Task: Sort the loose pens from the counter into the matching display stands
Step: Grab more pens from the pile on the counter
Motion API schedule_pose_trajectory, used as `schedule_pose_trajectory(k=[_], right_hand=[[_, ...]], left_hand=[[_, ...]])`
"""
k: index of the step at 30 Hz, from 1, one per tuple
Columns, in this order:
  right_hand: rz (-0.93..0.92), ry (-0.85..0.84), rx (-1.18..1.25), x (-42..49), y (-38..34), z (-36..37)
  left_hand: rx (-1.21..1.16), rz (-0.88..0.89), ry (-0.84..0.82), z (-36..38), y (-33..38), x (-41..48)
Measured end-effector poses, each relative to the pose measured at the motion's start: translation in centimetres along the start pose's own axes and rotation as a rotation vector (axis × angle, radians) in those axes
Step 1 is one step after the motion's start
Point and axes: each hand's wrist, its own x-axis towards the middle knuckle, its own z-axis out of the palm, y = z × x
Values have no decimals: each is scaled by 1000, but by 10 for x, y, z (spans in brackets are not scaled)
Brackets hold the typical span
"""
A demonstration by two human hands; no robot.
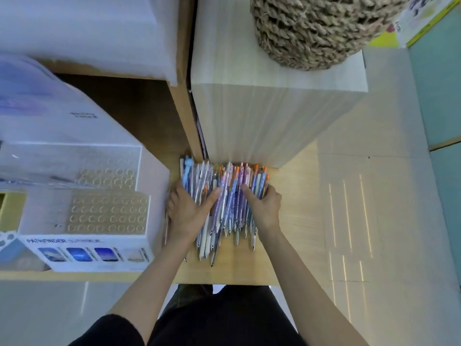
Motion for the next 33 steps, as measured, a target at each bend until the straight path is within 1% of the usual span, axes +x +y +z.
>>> schedule_pose_trajectory(k=[3, 5, 8, 13, 17, 20, 24, 28, 31, 33], right_hand=[[-15, 10, -23, -1, 1, 1], [-2, -14, 46, -3, 0, 3], [7, -78, 124, -9, -4, 8], [-79, -90, 79, -15, -10, 17], [-195, -104, 80, -24, -13, 23], [-254, -135, 102, -30, -14, 26], [-312, -30, 44, -29, -7, 26], [-217, 104, 80, -20, 3, 8], [-193, 172, 20, -9, 10, -9], [-181, 179, -43, -2, 14, -16]], left_hand=[[32, -19, -4, 2, 2, 4], [66, -16, -15, 0, 2, 7], [-22, -32, -37, -6, 1, 11], [-142, -37, -96, -3, -2, 14], [-227, 3, -66, 0, -8, 10], [-185, 62, -25, -5, -11, 9], [-131, 75, 8, -10, -11, 5], [-55, 160, 42, -15, -13, -3], [-81, 147, 39, -16, -14, -6], [-92, 118, 39, -13, -12, -6]])
